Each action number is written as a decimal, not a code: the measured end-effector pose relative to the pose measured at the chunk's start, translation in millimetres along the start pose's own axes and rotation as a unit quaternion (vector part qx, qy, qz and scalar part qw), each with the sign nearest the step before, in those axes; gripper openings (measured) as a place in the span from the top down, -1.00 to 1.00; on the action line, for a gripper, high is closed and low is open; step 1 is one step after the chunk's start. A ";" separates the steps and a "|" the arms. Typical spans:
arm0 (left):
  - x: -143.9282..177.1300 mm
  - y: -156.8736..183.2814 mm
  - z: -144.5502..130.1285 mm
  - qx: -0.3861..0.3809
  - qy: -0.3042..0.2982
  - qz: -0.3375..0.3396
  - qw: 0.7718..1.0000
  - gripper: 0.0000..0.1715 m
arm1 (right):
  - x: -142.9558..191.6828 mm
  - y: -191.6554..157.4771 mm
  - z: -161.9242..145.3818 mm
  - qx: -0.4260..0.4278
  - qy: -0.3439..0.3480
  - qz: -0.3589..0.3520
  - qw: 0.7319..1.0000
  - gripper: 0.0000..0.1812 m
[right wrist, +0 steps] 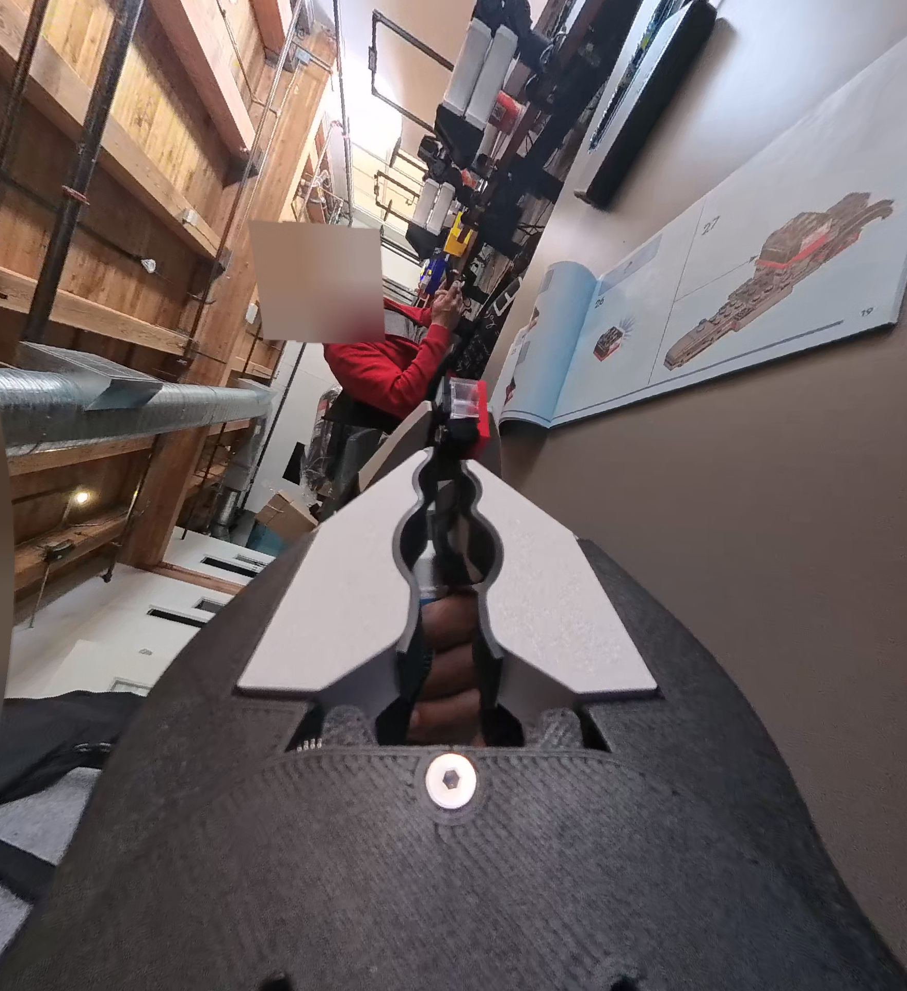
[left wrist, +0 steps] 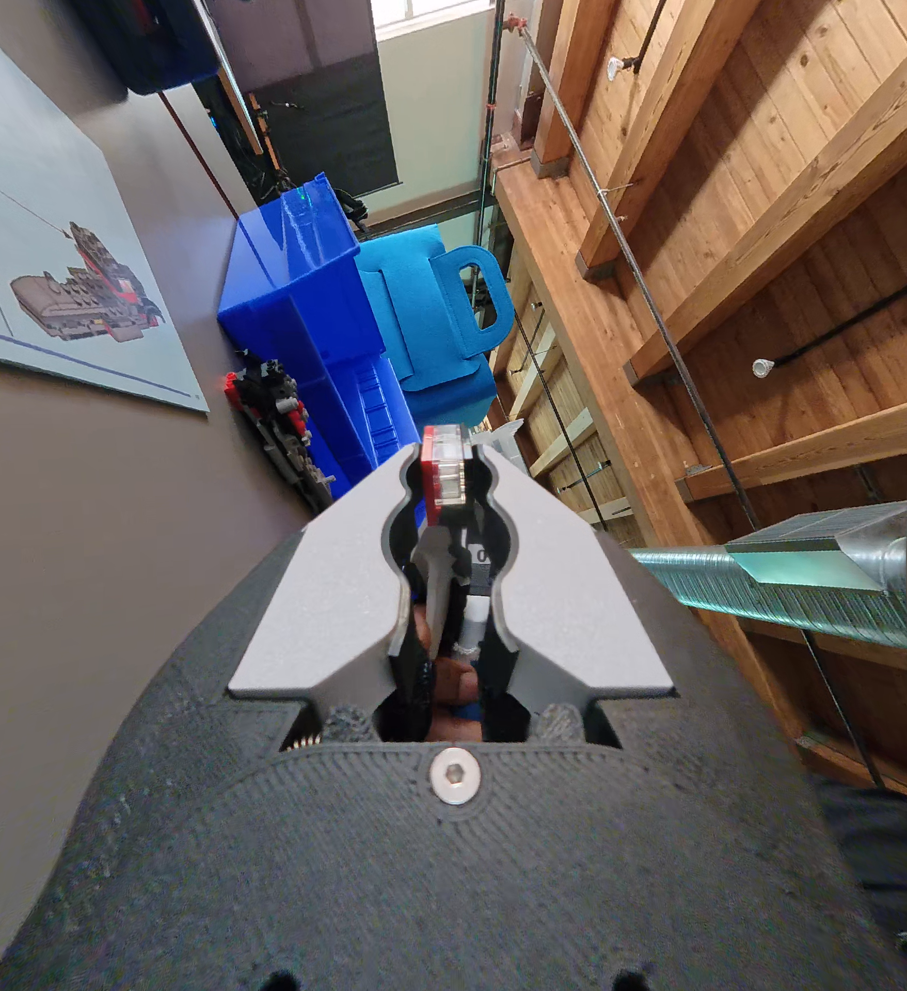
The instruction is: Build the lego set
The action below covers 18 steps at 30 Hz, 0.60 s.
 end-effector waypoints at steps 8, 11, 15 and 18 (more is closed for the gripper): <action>-1.1 3.1 -0.7 0.022 0.006 -0.031 0.999 0.79 | 0.0 0.4 2.2 -0.001 0.004 0.000 1.000 0.79; -1.4 3.9 -0.5 0.032 0.009 -0.039 0.999 0.79 | 0.2 -0.7 2.7 0.008 0.007 0.001 1.000 0.79; -1.4 4.2 -0.8 0.044 0.012 -0.048 0.998 0.79 | 0.2 -1.0 2.8 0.014 0.009 0.003 1.000 0.80; -1.5 4.3 -0.9 0.039 0.007 -0.051 0.998 0.78 | 0.6 -1.7 2.3 0.017 0.010 0.004 1.000 0.82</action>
Point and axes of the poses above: each gripper's, where its closed fingertips meet, x back along the fingers, z out of its top, y = z × x across the jaws, the point moved 4 cm from there along x, back along the fingers, and after that the axes turned 13 degrees about -x, right-handed, at the moved point
